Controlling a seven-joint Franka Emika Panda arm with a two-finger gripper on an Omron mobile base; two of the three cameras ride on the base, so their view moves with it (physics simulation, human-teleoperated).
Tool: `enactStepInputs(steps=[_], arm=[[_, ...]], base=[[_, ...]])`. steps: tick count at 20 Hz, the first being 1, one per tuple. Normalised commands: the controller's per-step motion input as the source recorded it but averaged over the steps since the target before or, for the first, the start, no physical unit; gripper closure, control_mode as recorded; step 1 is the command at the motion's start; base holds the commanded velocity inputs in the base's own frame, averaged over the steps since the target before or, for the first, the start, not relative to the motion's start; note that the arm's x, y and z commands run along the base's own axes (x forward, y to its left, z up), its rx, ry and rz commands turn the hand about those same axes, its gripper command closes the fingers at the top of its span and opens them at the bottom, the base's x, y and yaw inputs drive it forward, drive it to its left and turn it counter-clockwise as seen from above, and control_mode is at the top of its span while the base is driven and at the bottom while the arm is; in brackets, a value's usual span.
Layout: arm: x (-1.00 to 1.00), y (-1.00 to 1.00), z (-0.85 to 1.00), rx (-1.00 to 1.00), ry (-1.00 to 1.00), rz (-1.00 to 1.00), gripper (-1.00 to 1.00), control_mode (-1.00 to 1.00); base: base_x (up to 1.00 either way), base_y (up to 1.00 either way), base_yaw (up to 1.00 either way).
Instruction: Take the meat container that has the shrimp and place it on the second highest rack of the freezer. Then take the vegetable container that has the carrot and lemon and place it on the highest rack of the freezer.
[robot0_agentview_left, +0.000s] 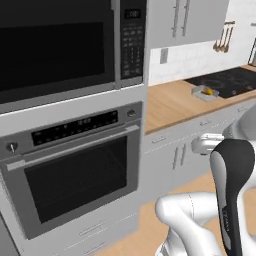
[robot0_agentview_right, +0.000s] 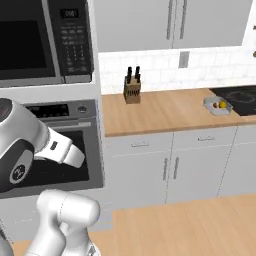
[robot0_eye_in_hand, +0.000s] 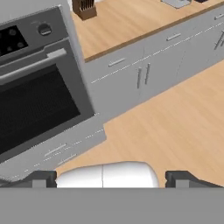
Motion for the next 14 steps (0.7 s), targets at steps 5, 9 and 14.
enactStepInputs(steps=[5, 9, 14], arm=[[0.00, 0.00, 0.00, 0.00, 0.00, 0.00, -1.00, 1.00], [0.00, 0.00, 0.00, 0.00, 0.00, 0.00, -1.00, 1.00], [0.00, 0.00, 0.00, 0.00, 0.00, 0.00, -1.00, 1.00]], base=[[1.00, -1.00, 0.10], [1.00, -1.00, 0.37], [1.00, -1.00, 0.30]])
